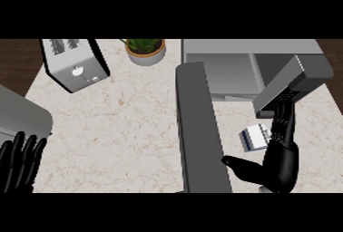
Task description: Pick up the milk, place it into the microwave and close the microwave
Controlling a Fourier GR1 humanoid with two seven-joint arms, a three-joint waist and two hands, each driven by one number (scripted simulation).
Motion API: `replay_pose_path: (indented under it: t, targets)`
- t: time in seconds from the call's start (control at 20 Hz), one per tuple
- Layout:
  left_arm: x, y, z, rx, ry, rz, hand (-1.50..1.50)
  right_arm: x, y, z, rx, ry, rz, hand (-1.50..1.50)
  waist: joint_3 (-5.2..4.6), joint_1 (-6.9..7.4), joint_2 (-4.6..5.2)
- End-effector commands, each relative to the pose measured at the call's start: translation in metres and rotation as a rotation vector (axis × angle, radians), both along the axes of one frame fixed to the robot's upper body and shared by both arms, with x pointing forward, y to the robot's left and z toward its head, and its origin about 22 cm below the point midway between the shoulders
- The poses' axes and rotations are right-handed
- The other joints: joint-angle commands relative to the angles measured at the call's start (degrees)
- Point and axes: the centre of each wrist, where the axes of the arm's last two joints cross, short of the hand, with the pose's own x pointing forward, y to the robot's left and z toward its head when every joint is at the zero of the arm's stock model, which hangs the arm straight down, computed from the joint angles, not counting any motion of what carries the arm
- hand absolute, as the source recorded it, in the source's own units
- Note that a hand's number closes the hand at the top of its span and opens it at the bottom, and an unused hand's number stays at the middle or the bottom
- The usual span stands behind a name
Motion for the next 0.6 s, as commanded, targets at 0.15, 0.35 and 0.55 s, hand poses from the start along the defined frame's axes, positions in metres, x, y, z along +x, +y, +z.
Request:
replay_pose_path:
  t: [0.15,0.35,0.55]
  targets:
    - [0.008,0.002,0.008,-0.012,0.011,0.007,-1.50,0.004,-0.042,-0.037,-0.015,0.025,-0.075,-1.50,0.07,-0.22,0.24]
    - [-0.015,0.001,-0.009,0.001,0.000,-0.009,-1.50,0.005,-0.029,-0.059,-0.078,0.059,-0.119,-1.50,0.05,0.11,0.18]
    - [-0.015,0.001,0.000,0.000,0.003,-0.010,-1.50,0.005,-0.072,-0.079,-0.067,0.094,-0.137,-1.50,0.06,0.07,0.20]
